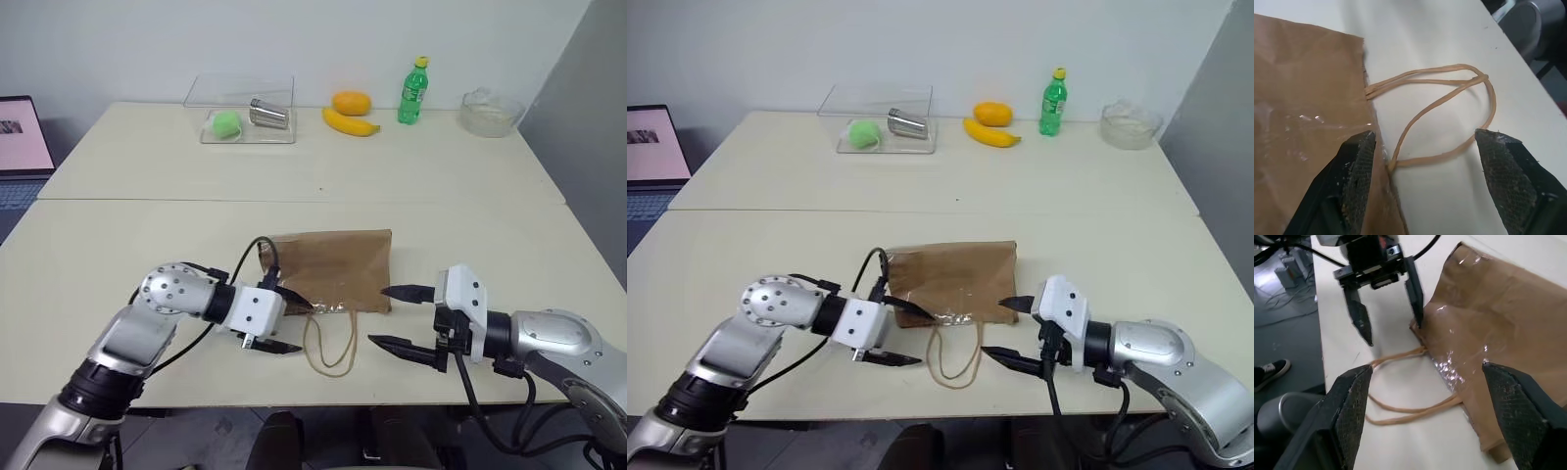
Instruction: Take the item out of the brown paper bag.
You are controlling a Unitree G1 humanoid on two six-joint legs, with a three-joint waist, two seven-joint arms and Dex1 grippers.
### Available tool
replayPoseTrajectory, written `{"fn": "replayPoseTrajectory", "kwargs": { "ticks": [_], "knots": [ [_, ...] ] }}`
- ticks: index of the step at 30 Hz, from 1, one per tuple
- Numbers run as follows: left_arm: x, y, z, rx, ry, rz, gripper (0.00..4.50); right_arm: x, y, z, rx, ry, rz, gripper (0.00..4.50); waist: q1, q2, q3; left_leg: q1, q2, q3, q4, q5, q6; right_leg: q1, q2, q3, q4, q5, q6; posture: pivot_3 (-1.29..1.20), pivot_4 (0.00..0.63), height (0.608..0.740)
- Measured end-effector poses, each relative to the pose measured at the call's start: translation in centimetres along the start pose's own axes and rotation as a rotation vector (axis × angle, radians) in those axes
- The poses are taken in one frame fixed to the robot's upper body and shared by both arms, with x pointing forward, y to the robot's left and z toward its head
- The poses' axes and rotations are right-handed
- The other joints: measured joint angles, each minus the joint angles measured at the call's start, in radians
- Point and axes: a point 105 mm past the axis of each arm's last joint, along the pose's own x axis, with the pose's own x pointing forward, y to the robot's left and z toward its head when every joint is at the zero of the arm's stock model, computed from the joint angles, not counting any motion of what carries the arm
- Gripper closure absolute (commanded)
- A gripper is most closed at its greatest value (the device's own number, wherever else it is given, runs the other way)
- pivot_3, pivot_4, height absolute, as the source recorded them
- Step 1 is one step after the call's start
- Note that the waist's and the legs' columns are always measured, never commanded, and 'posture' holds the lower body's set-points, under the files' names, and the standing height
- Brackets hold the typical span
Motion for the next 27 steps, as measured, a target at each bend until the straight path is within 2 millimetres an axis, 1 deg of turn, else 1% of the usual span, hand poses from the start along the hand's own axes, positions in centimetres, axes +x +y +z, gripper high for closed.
{"fn": "replayPoseTrajectory", "kwargs": {
  "ticks": [4,6,7,9,13,14,16,17,18,21,24,27],
  "knots": [
    [2.5,0.5,-0.2,0.026,-0.036,0.003,1.11,-0.2,0.7,-1.3,0.024,0.063,0.031,0.72,0.001,-0.001,0.000,-0.001,0.000,0.000,0.000,0.000,0.000,0.000,0.001,0.000,0.000,0.000,0.000,0.00,0.150,0.740],
    [3.2,0.7,-0.5,0.033,-0.036,0.003,1.11,-0.3,0.8,-1.6,0.031,0.075,0.031,0.72,-0.003,-0.001,0.000,0.000,0.000,0.000,0.000,0.000,0.000,0.000,0.001,0.000,0.001,0.000,0.000,0.00,0.150,0.740],
    [3.5,0.9,-0.4,0.040,-0.042,0.009,1.51,-0.3,0.8,-1.6,0.030,0.077,0.030,0.72,-0.004,-0.001,0.000,0.000,0.001,0.000,0.000,0.000,0.000,0.000,0.001,0.000,0.001,0.000,0.000,0.00,0.150,0.740],
    [3.8,1.4,0.0,0.060,-0.059,0.024,1.98,-0.4,0.8,-1.7,0.028,0.080,0.026,0.72,-0.004,-0.001,-0.001,0.000,0.001,0.000,0.000,0.000,0.000,0.000,0.001,0.000,0.001,0.000,0.000,0.00,0.150,0.740],
    [4.1,1.9,0.3,0.025,-0.087,0.038,3.31,-0.3,0.7,-1.6,0.023,0.080,0.021,0.72,-0.007,-0.001,-0.001,0.000,0.001,-0.001,0.000,0.000,0.000,0.000,0.002,0.000,0.001,0.000,0.000,0.00,0.150,0.740],
    [4.1,2.3,0.6,-0.003,-0.104,0.052,3.60,-0.3,0.7,-1.6,0.020,0.079,0.022,0.72,-0.007,-0.001,-0.001,0.000,0.001,-0.001,0.000,0.000,0.000,0.000,0.002,0.000,0.001,0.000,0.000,0.00,0.150,0.740],
    [3.7,3.7,1.6,-0.063,-0.154,0.108,4.23,-0.2,0.9,-1.4,0.010,0.077,0.033,0.72,-0.008,-0.001,-0.001,0.000,0.001,-0.001,0.001,0.000,0.000,0.000,0.002,0.000,0.001,0.000,0.000,0.00,0.150,0.740],
    [3.3,4.6,2.2,-0.099,-0.182,0.141,4.46,0.0,1.1,-1.4,0.005,0.079,0.042,0.72,-0.008,-0.001,-0.001,-0.001,0.001,-0.001,0.001,0.000,0.000,0.000,0.002,0.000,0.001,0.000,0.000,0.00,0.150,0.740],
    [2.7,5.5,2.9,-0.117,-0.201,0.169,4.46,0.1,1.3,-1.4,0.001,0.080,0.056,0.72,-0.009,-0.001,-0.001,-0.001,0.001,-0.001,0.001,0.000,0.000,0.000,0.002,-0.001,0.001,0.000,0.000,0.00,0.150,0.740],
    [0.8,7.7,4.0,-0.171,-0.240,0.257,4.46,0.5,1.9,-1.5,-0.036,0.096,0.098,0.72,-0.010,-0.001,-0.001,0.000,0.001,-0.001,0.001,0.000,0.000,0.000,0.002,0.000,0.001,0.000,0.000,0.00,0.150,0.740],
    [-0.2,9.0,4.5,-0.224,-0.270,0.317,4.46,1.4,2.5,-1.4,-0.124,0.097,0.158,0.72,-0.012,-0.001,-0.001,0.001,0.001,-0.001,0.001,0.000,0.000,0.000,0.002,0.000,0.001,0.000,0.000,0.00,0.150,0.740],
    [-0.3,9.5,4.6,-0.248,-0.280,0.345,4.46,3.0,2.6,-1.1,-0.229,0.077,0.205,0.72,-0.013,-0.001,-0.001,0.001,0.001,-0.001,0.001,0.000,0.000,0.000,0.002,0.000,0.001,0.000,0.000,0.00,0.150,0.740]
  ]
}}
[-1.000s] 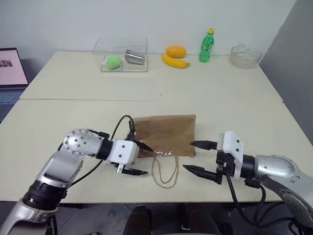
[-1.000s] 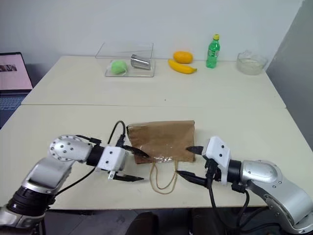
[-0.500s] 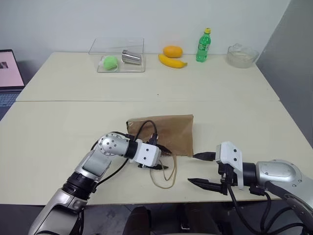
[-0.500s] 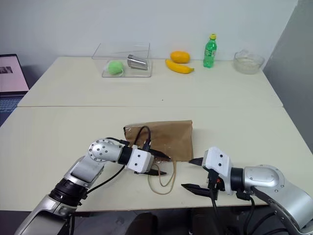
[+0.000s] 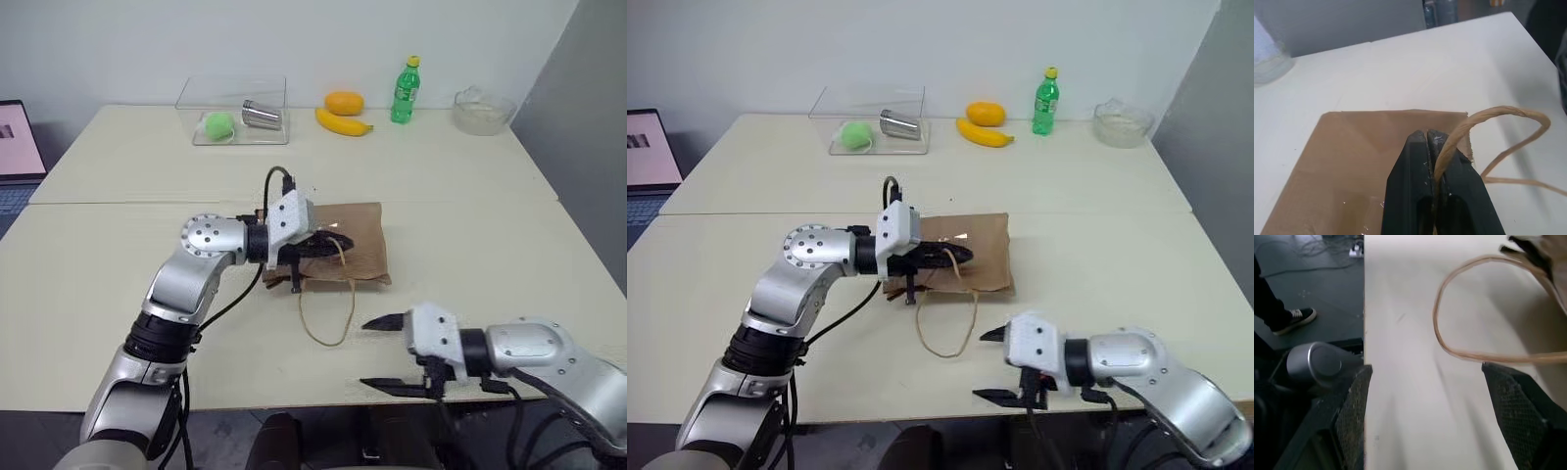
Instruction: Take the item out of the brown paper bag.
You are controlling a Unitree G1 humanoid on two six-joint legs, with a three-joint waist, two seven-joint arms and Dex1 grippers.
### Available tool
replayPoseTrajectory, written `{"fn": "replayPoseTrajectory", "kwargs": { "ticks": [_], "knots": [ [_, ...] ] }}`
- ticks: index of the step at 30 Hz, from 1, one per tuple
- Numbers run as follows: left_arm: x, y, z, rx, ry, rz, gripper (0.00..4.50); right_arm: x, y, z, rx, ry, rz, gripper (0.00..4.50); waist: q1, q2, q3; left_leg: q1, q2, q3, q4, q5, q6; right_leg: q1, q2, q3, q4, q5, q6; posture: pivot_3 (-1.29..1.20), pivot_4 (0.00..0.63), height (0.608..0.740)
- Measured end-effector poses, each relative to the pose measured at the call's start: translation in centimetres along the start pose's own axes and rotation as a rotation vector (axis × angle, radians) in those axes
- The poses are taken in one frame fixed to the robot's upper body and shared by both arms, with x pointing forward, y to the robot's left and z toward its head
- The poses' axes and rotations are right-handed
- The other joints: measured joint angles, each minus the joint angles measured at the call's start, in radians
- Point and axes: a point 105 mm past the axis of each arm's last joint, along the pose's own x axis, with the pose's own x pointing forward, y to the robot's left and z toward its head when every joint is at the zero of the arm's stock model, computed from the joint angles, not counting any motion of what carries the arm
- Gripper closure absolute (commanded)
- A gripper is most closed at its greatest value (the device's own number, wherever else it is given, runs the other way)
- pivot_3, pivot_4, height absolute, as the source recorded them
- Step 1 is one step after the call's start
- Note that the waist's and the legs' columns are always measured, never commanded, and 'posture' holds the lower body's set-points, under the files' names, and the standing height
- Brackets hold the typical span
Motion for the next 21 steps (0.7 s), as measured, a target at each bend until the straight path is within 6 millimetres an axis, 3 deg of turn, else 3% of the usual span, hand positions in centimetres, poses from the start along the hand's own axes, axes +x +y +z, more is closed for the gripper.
{"fn": "replayPoseTrajectory", "kwargs": {
  "ticks": [10,18,21],
  "knots": [
    [-0.3,0.7,-0.8,0.006,0.027,0.021,4.46,3.9,-1.4,-0.6,-0.419,0.035,0.102,0.72,0.002,0.000,0.000,0.000,0.000,0.000,0.000,0.000,0.000,0.000,0.000,0.000,0.000,0.000,0.000,0.00,0.150,0.740],
    [-0.4,1.4,-1.0,0.019,0.036,0.036,4.46,5.3,-2.4,-2.6,-0.548,0.099,0.135,0.72,0.002,0.000,0.000,0.000,0.000,0.000,0.001,0.000,0.000,0.000,0.000,0.000,0.001,0.000,0.000,0.00,0.150,0.740],
    [-0.4,1.7,-0.8,0.036,0.036,0.041,4.50,5.6,-2.7,-2.9,-0.557,0.105,0.129,1.35,0.003,0.000,0.000,0.000,0.000,0.001,0.001,0.000,0.000,0.000,0.000,0.001,0.001,0.000,0.000,0.00,0.150,0.740]
  ]
}}
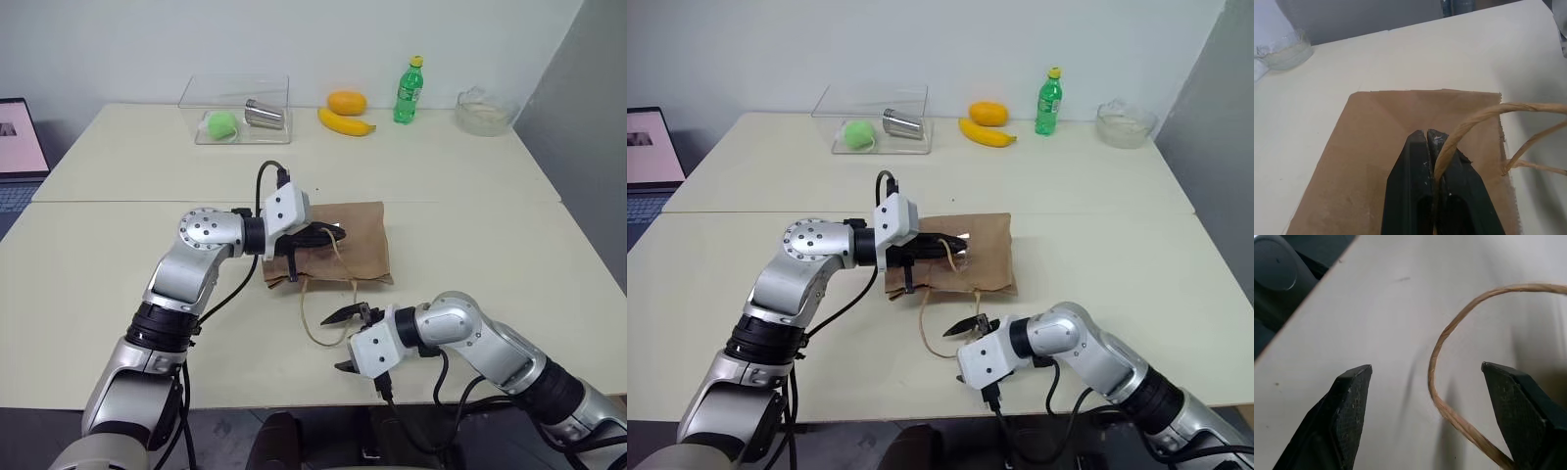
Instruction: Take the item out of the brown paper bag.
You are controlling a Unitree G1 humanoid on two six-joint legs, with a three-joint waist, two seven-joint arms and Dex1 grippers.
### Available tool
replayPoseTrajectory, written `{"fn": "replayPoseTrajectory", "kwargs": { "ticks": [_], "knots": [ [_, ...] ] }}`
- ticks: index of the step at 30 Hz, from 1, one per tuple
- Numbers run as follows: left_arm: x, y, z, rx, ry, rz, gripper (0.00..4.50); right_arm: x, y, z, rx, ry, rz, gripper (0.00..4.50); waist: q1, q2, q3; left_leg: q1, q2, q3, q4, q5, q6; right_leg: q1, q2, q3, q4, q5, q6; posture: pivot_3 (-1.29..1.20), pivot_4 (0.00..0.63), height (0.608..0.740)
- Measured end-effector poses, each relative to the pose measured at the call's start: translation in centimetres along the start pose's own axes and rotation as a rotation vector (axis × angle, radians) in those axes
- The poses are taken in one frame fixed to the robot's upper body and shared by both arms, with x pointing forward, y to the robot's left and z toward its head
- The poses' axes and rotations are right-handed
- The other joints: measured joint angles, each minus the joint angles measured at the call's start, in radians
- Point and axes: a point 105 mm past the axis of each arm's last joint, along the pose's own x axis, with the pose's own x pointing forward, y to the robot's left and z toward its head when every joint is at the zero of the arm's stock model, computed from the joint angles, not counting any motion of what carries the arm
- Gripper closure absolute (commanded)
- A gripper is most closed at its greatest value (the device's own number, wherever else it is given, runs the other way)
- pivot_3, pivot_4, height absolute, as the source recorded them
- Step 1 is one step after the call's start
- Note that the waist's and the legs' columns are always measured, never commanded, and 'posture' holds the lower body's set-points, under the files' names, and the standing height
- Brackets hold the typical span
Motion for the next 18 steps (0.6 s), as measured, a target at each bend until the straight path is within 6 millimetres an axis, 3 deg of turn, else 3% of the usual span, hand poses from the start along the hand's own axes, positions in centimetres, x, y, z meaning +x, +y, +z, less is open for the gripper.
{"fn": "replayPoseTrajectory", "kwargs": {
  "ticks": [8,9,14,18],
  "knots": [
    [-0.1,1.3,0.3,0.021,0.007,0.048,4.50,0.3,-0.3,-1.5,-0.035,0.048,-0.038,4.27,0.000,0.000,0.000,0.000,0.000,0.000,0.000,0.000,0.000,0.000,0.000,0.000,0.000,0.000,0.000,0.00,0.150,0.740],
    [-0.2,1.6,0.5,0.028,0.004,0.059,4.50,0.4,-0.3,-1.7,-0.037,0.056,-0.043,4.47,0.000,0.000,0.000,0.000,0.000,0.000,0.000,0.000,0.000,0.000,0.000,0.000,0.000,0.000,0.000,0.00,0.150,0.740],
    [-0.5,3.0,1.1,0.026,0.003,0.127,4.50,0.1,-0.6,-2.5,-0.057,0.083,-0.071,4.47,0.000,0.000,0.000,0.000,0.000,0.000,0.000,0.000,0.000,0.000,0.000,0.000,0.001,0.000,0.000,0.00,0.150,0.740],
    [-0.7,5.7,2.1,0.019,0.002,0.262,4.50,0.2,-0.8,-2.8,-0.086,0.104,-0.092,4.47,0.001,0.000,0.000,0.000,0.000,0.000,0.001,0.000,0.000,0.000,0.000,0.000,0.001,0.000,0.000,0.00,0.150,0.740]
  ]
}}
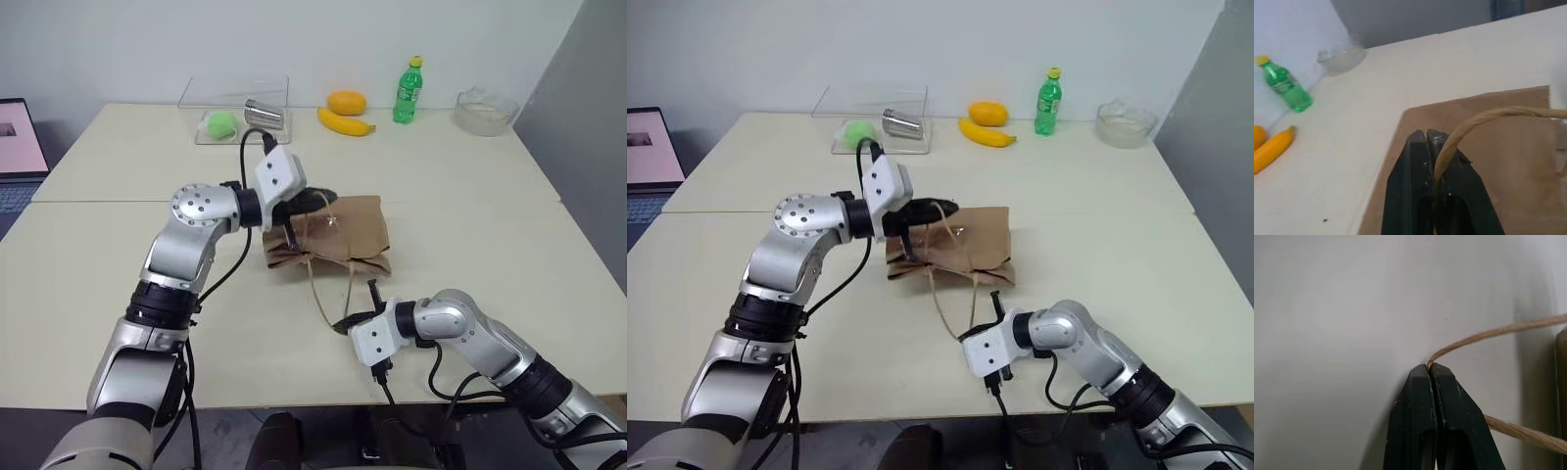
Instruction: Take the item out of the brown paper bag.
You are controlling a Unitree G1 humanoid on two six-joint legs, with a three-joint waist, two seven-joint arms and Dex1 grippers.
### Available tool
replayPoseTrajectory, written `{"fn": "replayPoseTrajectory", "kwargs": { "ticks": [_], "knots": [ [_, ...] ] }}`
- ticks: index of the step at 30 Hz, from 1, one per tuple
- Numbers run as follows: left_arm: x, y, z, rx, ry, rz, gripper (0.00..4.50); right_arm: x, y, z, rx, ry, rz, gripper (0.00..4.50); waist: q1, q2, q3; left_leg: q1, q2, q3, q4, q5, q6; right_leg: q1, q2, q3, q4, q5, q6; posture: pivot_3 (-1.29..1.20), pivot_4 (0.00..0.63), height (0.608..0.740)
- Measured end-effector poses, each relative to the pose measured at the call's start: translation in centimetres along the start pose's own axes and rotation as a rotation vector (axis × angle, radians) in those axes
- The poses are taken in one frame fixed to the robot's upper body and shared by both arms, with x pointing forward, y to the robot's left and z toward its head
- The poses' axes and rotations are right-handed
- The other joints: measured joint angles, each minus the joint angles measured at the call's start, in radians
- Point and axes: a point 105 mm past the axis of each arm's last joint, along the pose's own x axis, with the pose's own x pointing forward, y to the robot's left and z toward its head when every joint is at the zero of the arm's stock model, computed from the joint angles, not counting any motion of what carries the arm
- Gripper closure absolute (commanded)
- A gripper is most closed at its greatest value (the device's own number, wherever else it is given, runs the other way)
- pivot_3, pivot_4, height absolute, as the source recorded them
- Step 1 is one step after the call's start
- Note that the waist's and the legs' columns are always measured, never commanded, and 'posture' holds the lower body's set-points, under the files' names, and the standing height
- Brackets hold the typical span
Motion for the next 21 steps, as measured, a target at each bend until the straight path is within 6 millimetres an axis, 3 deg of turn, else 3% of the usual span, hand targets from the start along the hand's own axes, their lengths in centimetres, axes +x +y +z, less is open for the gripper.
{"fn": "replayPoseTrajectory", "kwargs": {
  "ticks": [7,17,21],
  "knots": [
    [-0.8,5.6,4.0,-0.002,-0.057,0.243,4.50,0.1,0.3,-0.1,-0.079,0.026,-0.012,4.47,-0.001,0.000,0.000,0.002,0.000,0.001,0.000,0.000,0.000,0.001,0.000,0.001,0.000,0.000,0.000,0.00,0.150,0.740],
    [-0.7,5.2,4.3,-0.068,-0.076,0.200,4.50,-0.3,0.4,-0.3,-0.099,0.042,-0.031,4.47,0.000,0.000,-0.001,0.004,-0.001,0.002,-0.001,0.000,-0.001,0.002,-0.001,0.002,0.000,0.000,0.000,0.00,0.150,0.740],
    [-0.6,4.6,4.6,-0.091,-0.092,0.149,4.50,-0.9,-0.1,-0.8,-0.011,0.038,-0.082,3.60,0.000,0.000,0.000,0.004,-0.001,0.003,-0.001,0.000,-0.001,0.002,-0.002,0.003,0.001,0.000,0.000,0.00,0.150,0.740]
  ]
}}
